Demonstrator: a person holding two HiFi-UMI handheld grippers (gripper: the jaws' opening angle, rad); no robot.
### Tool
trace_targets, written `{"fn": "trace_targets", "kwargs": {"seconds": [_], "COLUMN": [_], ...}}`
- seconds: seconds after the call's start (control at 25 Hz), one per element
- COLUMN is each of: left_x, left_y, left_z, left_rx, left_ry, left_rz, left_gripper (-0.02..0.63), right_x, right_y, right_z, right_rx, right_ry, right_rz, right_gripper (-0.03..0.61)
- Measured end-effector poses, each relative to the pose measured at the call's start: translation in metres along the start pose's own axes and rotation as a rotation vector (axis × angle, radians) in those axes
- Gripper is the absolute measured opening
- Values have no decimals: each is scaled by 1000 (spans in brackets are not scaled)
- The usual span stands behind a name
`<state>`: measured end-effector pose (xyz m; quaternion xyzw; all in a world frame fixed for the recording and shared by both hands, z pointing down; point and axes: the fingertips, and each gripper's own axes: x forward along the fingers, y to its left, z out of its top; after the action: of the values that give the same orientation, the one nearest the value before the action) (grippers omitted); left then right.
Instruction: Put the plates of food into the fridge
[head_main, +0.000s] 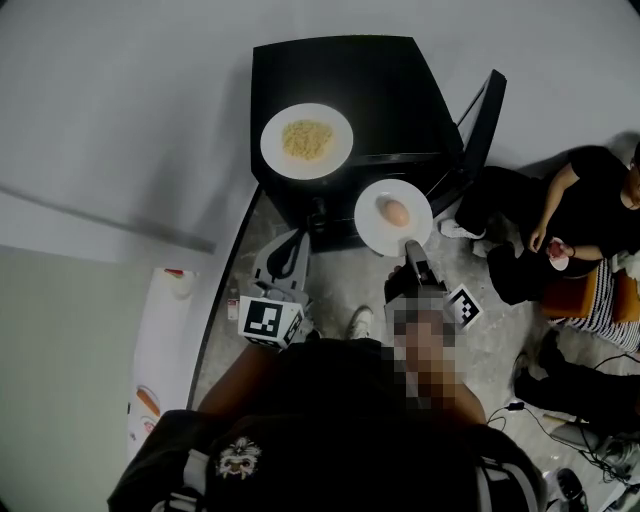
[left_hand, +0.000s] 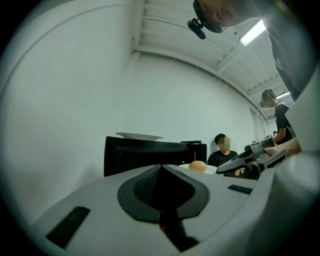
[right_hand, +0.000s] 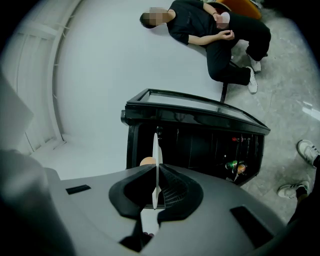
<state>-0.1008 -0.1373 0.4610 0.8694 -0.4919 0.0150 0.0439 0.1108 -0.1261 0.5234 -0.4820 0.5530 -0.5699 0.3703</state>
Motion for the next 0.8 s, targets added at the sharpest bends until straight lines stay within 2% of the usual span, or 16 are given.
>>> {"fn": "trace_targets", "kwargs": {"seconds": [0.28,0.48,0.8], "left_x": [-1,-3,-4], "left_y": [4,14,19], "left_z": [-2,0,-12], "left_rx": [0,10,-4], "left_ry": [-2,-14,22], "left_rz": [12,29,48], "left_gripper": [23,23,23], "right_x": [37,60,95], "right_y": [-18,-32,-52], "right_z": [3,5,17], "right_rx": [4,-7,-11], "right_ry": [-27,-42,-82], "right_rz": [5,-25,-63], "right_gripper": [35,34,34]}}
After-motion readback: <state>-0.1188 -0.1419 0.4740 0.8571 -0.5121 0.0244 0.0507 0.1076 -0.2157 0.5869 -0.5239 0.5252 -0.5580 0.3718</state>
